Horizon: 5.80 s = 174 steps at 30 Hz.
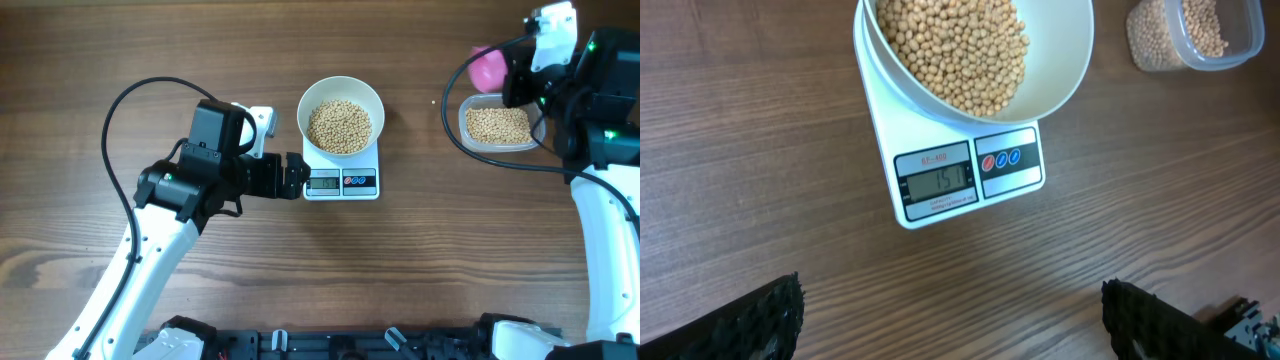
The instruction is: Scoop item into bowl and weigh 150g on scale
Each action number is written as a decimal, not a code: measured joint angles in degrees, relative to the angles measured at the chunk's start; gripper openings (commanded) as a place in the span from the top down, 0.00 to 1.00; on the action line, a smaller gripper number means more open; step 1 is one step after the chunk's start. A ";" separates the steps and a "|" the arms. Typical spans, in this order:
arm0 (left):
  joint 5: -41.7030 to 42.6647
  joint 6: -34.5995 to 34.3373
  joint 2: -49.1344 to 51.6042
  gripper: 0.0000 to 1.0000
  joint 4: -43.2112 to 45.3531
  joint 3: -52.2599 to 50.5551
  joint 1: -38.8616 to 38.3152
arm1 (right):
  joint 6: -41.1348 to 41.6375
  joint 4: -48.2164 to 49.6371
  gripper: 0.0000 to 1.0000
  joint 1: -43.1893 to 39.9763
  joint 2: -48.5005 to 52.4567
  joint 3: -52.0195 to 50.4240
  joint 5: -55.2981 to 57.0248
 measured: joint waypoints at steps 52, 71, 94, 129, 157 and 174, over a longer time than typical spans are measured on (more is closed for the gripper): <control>0.00 0.00 0.00 0.00 0.00 0.00 0.00 | -1.51 9.07 0.96 22.32 19.85 0.00 -10.34; 0.00 0.00 0.00 0.00 0.00 0.00 0.00 | -0.66 3.93 0.96 22.69 19.93 0.00 -10.34; 0.00 0.00 0.00 0.00 0.00 0.00 0.00 | 26.38 13.81 0.96 12.39 19.93 0.00 -19.76; 0.00 0.00 0.00 0.00 0.00 0.00 0.00 | 32.72 28.37 0.96 6.34 19.93 0.00 -29.79; 0.00 0.00 0.00 0.00 0.00 0.00 0.00 | 33.51 28.30 0.96 5.88 19.93 0.00 -31.34; 0.00 0.00 0.00 0.00 0.00 0.00 0.00 | 34.58 28.52 0.96 5.88 19.93 0.00 -30.49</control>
